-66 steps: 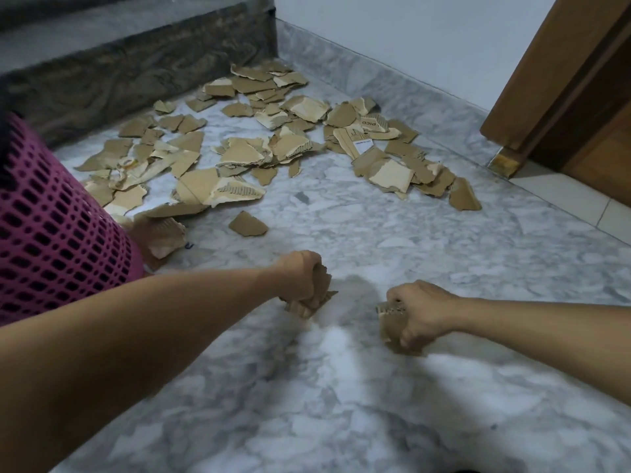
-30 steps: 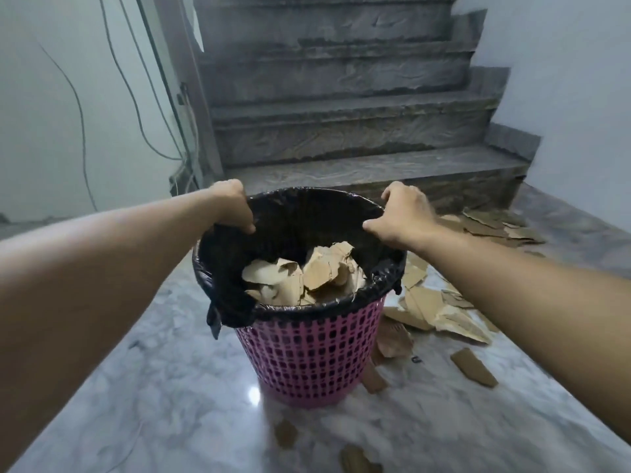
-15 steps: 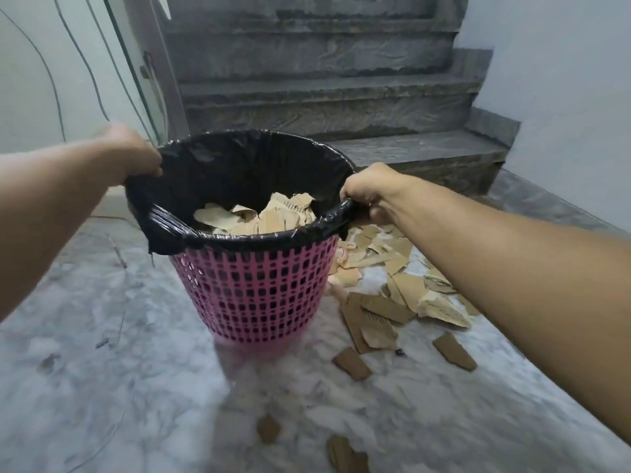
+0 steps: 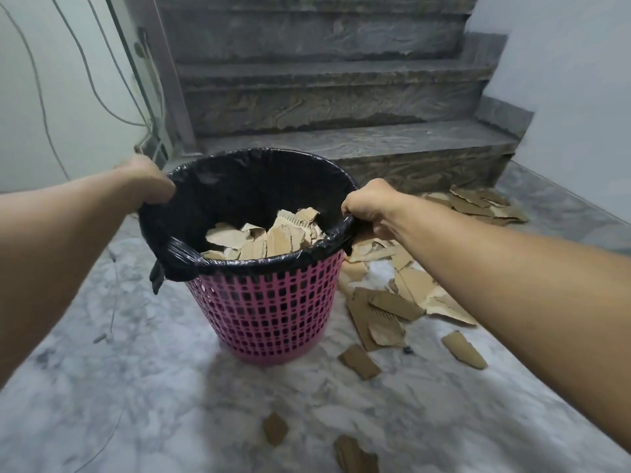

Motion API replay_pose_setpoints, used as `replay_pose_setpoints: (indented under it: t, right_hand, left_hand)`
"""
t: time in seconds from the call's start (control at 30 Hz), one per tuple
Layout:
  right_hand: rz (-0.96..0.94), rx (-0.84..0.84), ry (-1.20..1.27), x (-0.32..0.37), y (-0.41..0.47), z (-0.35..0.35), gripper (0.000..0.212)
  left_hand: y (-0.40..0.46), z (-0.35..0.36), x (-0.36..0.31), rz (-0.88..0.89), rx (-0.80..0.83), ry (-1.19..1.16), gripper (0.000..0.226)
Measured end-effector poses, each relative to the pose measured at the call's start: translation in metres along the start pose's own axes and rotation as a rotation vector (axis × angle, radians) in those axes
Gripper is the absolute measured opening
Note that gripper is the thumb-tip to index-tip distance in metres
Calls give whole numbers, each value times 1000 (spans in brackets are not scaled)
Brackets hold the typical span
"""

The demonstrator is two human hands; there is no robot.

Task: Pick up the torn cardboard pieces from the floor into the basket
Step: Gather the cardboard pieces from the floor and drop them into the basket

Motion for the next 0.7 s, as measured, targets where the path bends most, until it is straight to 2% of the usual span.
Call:
replay_pose_setpoints:
  t: [0.2, 0.37, 0.4, 0.47, 0.53, 0.6, 0.7]
  right_hand:
    - [-15, 15, -76, -11, -6, -27, 19]
    - [-4, 102, -105, -14, -14, -45, 11]
    - [1, 138, -103, -13, -14, -49, 15]
    - [13, 193, -114, -14, -12, -63, 42]
    - [26, 208, -124, -20, -6, -80, 60]
    - [40, 206, -125, -29, -1, -98, 68]
    - [60, 192, -112, -53, 9, -134, 67]
  left_hand:
    - [-28, 1, -26, 79, 53, 50, 20]
    - [-48, -4, -54, 175, -47, 88, 26]
    - [-53, -6, -64, 202, -70, 57, 27]
    - [-68, -12, -92, 279, -94, 1, 28]
    - [-89, -18, -125, 377, -81, -80, 28]
    - [-109, -20, -159, 456, -30, -168, 28]
    - [-143, -17, -211, 568, 50, -194, 25]
Point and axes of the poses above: each hand's wrist, its own y-axis towards the middle knuckle, its own z-axis out of the palm, x = y × z, the point moved 2 cm from there along y, towards the middle knuckle, and after that the axes turned 11 degrees about -x, right-handed, at the moved point
